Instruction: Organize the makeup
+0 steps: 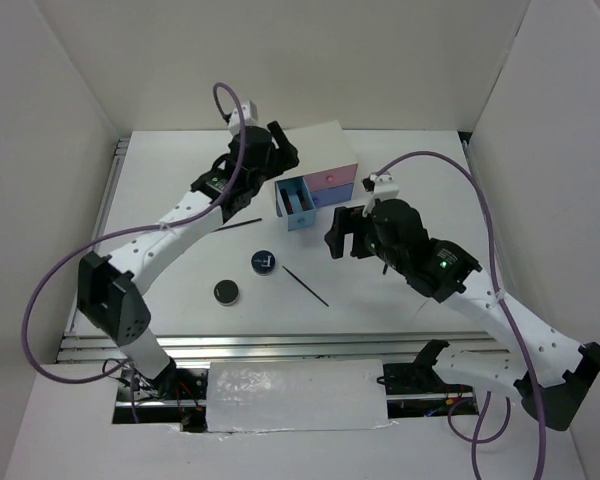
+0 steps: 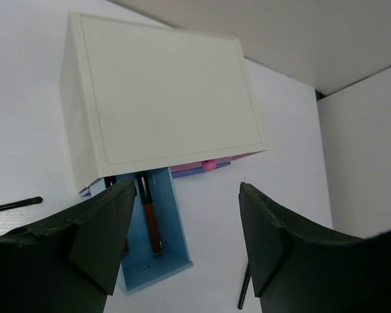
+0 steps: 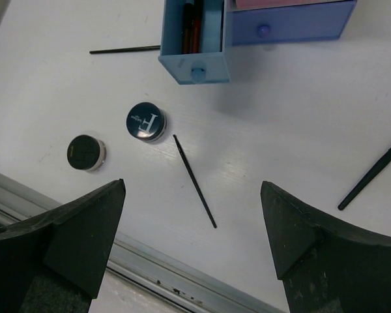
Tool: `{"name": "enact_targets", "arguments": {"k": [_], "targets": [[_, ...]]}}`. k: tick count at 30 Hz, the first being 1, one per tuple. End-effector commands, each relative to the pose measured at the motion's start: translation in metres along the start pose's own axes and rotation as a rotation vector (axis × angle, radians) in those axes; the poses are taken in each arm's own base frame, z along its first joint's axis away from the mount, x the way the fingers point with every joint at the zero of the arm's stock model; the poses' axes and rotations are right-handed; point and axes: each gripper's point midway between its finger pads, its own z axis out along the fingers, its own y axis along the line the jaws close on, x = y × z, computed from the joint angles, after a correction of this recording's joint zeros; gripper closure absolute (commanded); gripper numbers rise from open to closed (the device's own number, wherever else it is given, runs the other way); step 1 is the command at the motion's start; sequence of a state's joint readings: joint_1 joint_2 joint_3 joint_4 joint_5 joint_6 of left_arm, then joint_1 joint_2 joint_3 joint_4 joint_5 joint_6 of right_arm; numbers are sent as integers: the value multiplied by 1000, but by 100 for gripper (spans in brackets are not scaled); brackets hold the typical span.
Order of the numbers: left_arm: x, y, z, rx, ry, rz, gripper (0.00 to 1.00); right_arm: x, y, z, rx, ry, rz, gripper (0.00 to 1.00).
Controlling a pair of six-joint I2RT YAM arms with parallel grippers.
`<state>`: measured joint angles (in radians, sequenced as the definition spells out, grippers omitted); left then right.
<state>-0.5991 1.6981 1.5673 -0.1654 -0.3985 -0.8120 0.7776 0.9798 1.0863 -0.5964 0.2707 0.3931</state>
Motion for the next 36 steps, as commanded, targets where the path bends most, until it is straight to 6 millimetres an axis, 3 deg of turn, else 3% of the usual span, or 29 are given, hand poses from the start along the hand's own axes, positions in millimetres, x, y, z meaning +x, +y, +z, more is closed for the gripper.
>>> {"name": "enact_targets", "arguments": {"k": [1,4,5,6,7,8,10,11,13,14,16,17,19,20,24,27,32,36], "targets": [[-56,-8,-46,7,-122,-35,22,-4,5,20,-22,-20,29,8],[-70,18,-81,-132,-99,-9,19,8,2,48,3,-4,77,36],[-72,29,-102,-173,-73,15,14,7,2,57,1,-22,112,47],[-72,37,-112,-192,-63,32,1,13,0,68,21,-13,130,87],[-72,44,-122,-208,-53,67,1,14,-2,73,33,-22,155,95],[-68,62,-143,-243,-28,93,1,14,-1,80,35,-41,204,96],[-53,92,-162,-309,6,132,0,16,0,96,44,-59,281,96],[-57,100,-184,-293,-8,126,1,16,0,101,46,-68,306,97],[-33,128,-200,-321,57,189,1,18,1,115,49,-88,386,100],[-33,134,-219,-294,58,208,1,23,-1,125,67,-79,404,100],[-14,150,-229,-277,111,255,0,20,-3,136,91,-108,464,100],[-14,153,-242,-239,106,284,1,27,-6,145,116,-95,468,100],[4,165,-245,-217,144,341,1,23,-9,153,146,-111,490,100],[4,169,-252,-195,132,362,1,29,-12,161,170,-100,487,100],[25,185,-256,-147,102,353,0,21,-15,178,212,-117,484,100],[24,177,-261,-76,77,346,1,8,-13,183,198,-156,482,100],[10,198,-272,-182,-1,280,1,1,-13,190,189,-176,487,100],[10,197,-271,-177,-5,282,1,-10,-14,198,188,-193,487,100]]}}
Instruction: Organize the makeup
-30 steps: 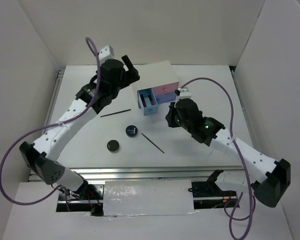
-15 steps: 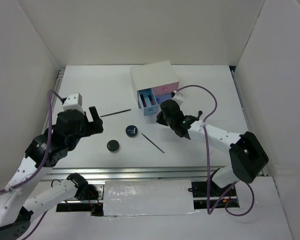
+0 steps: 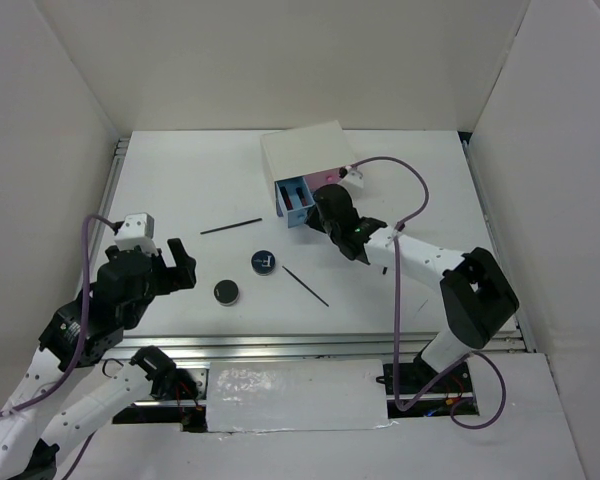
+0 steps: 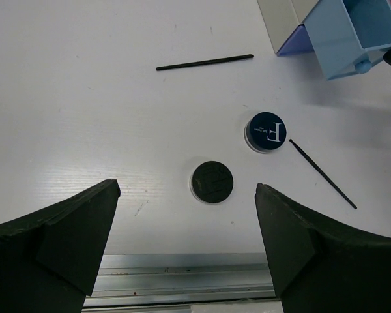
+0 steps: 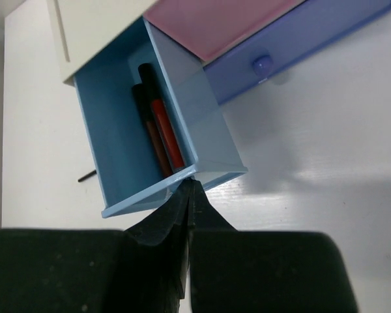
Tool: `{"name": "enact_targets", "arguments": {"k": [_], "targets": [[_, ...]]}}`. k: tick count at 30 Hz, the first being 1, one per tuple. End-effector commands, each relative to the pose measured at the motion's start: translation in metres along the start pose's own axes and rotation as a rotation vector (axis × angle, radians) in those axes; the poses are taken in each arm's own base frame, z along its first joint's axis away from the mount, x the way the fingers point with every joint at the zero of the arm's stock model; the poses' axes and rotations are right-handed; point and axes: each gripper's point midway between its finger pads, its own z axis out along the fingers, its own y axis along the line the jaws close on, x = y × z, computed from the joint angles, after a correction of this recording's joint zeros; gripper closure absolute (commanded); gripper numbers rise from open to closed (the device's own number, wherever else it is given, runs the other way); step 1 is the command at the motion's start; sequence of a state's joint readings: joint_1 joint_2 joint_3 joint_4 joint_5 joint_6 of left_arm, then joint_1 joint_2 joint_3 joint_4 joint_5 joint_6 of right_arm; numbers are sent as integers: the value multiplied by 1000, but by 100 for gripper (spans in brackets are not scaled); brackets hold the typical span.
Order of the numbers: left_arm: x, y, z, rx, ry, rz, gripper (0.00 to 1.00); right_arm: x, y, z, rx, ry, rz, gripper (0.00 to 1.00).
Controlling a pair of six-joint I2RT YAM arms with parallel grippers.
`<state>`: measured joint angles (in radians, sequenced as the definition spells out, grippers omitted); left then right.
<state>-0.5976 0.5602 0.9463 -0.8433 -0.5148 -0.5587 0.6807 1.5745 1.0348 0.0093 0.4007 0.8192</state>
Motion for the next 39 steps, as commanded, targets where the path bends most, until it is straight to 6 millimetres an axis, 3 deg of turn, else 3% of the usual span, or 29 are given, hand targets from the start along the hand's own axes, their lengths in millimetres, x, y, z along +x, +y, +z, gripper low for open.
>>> {"name": "enact_targets", "arguments": {"k": [1,8,16,23,26,32,39], "targets": [[-14,-1,-1,-3,-52,-40,1,-31,20,13,-35,-92,42,100],[-14,-2,0,-5,-49,-36,1,-30,30,27,-71,-69,34,100],[-14,-2,0,-3,-51,-34,1,-44,52,53,-119,-97,19,100],[-13,-3,2,2,-43,-27,1,-58,41,80,-70,-128,26,100],[-13,-4,3,3,-40,-24,1,-60,39,84,-92,-134,28,99],[-13,-4,3,7,-42,-24,1,-67,57,76,-218,-173,3,97],[-13,-4,3,8,-42,-24,0,-59,65,82,-258,-140,-15,97]]}}
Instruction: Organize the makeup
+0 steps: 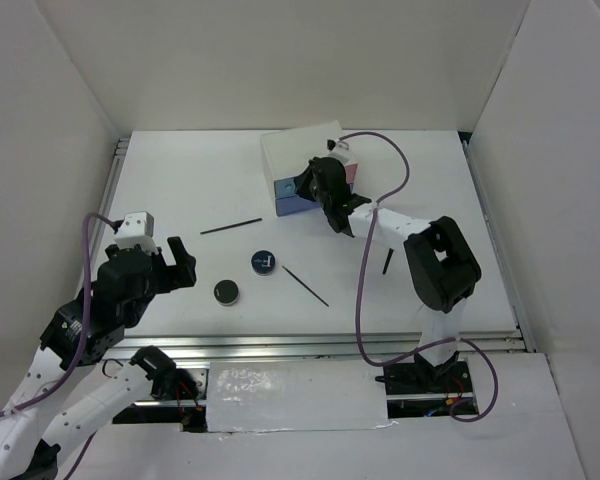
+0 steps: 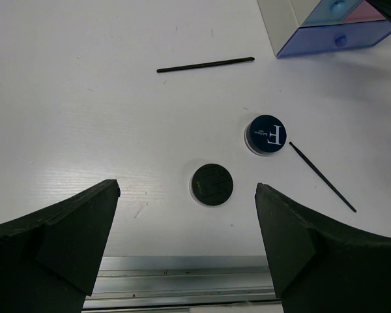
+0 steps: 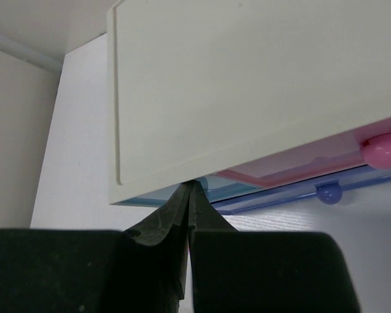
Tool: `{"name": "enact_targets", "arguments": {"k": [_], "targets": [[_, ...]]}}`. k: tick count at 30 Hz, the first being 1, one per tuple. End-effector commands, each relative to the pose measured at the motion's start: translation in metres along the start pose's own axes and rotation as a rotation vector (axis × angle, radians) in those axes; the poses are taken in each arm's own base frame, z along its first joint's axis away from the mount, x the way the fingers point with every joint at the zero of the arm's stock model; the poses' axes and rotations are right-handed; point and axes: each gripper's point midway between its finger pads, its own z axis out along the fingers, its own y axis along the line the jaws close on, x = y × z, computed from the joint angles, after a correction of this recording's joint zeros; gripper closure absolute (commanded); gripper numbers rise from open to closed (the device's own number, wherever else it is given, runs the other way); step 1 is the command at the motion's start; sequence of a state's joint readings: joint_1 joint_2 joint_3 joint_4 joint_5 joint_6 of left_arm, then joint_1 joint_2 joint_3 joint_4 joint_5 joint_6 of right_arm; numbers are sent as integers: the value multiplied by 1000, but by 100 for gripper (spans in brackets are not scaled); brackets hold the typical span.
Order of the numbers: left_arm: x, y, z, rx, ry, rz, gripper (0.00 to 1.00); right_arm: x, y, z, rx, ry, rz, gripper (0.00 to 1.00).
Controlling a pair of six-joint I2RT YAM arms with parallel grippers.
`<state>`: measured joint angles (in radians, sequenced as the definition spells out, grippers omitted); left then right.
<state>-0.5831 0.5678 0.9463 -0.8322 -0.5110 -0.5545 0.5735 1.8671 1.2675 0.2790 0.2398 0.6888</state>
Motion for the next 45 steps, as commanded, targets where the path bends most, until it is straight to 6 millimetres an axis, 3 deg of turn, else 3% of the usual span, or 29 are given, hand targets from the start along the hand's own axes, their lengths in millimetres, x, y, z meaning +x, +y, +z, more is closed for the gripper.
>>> {"name": "enact_targets", "arguments": {"k": [1,5,6,7,8,9,10,11,13,15,16,17,18,19,21,23,24,30,45], "targets": [[-11,-5,1,17,-38,-21,1,-16,20,4,-81,-54,7,97],[-11,-5,1,19,-37,-18,1,-22,20,-8,-90,-72,32,97],[-11,-5,1,19,-37,-18,1,-13,10,-14,-70,-60,46,96],[-11,-6,1,20,-36,-18,1,-29,13,-25,-80,-104,66,92],[-12,-6,0,22,-40,-20,1,-30,12,-33,-83,-114,76,87],[-11,-6,1,22,-37,-17,1,-20,-4,-40,-59,-102,88,82],[-11,-5,1,21,-39,-18,1,-25,-5,-46,-74,-123,105,74],[-11,-5,0,24,-40,-19,1,-32,-2,-57,-99,-134,117,57],[-13,-5,0,25,-45,-23,1,-34,-16,-66,-110,-148,141,43],[-12,-5,0,26,-44,-21,1,-24,-23,-70,-156,-109,132,35],[-12,-5,-1,27,-45,-23,1,-37,-27,-69,-197,-135,134,29],[-12,-5,-1,26,-46,-22,1,-28,-17,-73,-300,-71,121,26],[-12,-5,-1,27,-46,-23,1,-36,-11,-76,-383,-87,123,24],[-12,-5,-1,26,-47,-24,1,-38,-25,-69,-399,-74,131,22],[-13,-5,-2,28,-51,-26,1,-33,-30,-64,-476,-20,165,22],[-13,-4,-2,27,-53,-29,1,-40,-43,-57,-482,-10,202,22],[-13,-4,-2,28,-54,-28,1,-43,-40,-55,-511,4,195,22],[-13,-5,-2,30,-51,-27,1,-39,-58,-29,-458,56,187,23],[-12,-5,-1,30,-47,-22,1,-36,-77,-3,-422,90,219,35]]}}
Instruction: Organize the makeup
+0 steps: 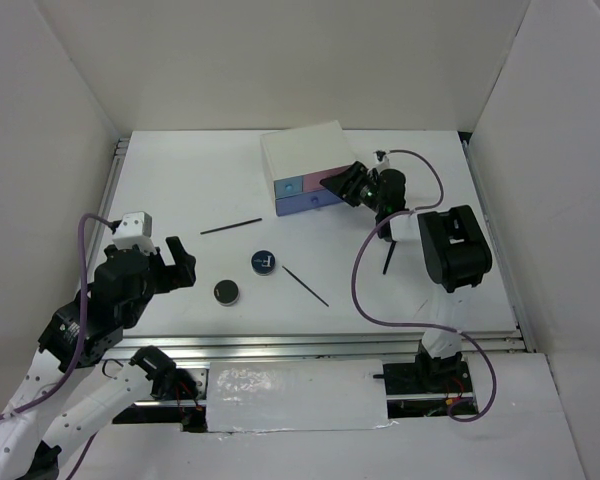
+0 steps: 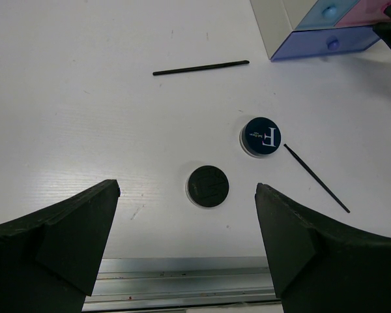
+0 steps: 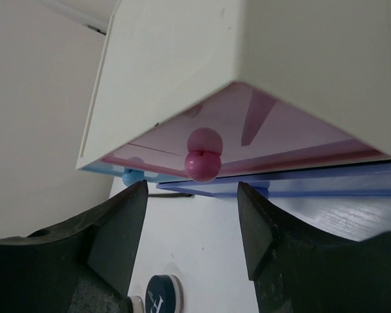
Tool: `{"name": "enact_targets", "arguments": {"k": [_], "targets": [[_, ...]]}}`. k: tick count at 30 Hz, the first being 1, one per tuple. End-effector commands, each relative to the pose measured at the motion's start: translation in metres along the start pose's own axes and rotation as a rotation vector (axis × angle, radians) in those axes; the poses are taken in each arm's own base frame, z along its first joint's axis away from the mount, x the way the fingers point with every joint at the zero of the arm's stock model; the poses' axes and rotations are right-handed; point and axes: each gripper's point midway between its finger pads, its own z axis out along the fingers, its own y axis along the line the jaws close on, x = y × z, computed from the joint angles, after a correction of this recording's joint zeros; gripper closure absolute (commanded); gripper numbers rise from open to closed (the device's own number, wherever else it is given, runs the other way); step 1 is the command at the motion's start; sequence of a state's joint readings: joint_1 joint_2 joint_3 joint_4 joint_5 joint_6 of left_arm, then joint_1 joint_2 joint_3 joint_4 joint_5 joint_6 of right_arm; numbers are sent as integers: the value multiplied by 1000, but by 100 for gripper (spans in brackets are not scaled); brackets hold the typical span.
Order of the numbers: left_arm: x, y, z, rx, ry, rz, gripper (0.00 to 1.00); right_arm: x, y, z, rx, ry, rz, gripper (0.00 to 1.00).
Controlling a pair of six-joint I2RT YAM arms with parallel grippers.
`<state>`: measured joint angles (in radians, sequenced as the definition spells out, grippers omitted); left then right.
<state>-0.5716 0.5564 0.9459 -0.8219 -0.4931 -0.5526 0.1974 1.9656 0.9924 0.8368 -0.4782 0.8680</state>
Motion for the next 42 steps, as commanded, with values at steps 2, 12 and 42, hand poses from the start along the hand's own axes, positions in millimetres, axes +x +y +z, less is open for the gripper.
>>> {"name": "enact_targets", "arguments": {"k": [2,12,42], "targets": [[-10,-4,1,16,-37,-10,1,-18,9,9,-39,-24,-33,36],[-8,-6,3,17,-27,-3,1,-22,-2,15,-21,-25,-28,48],[-8,-6,3,21,-24,1,1,1,27,-44,-97,-59,-27,76]]}}
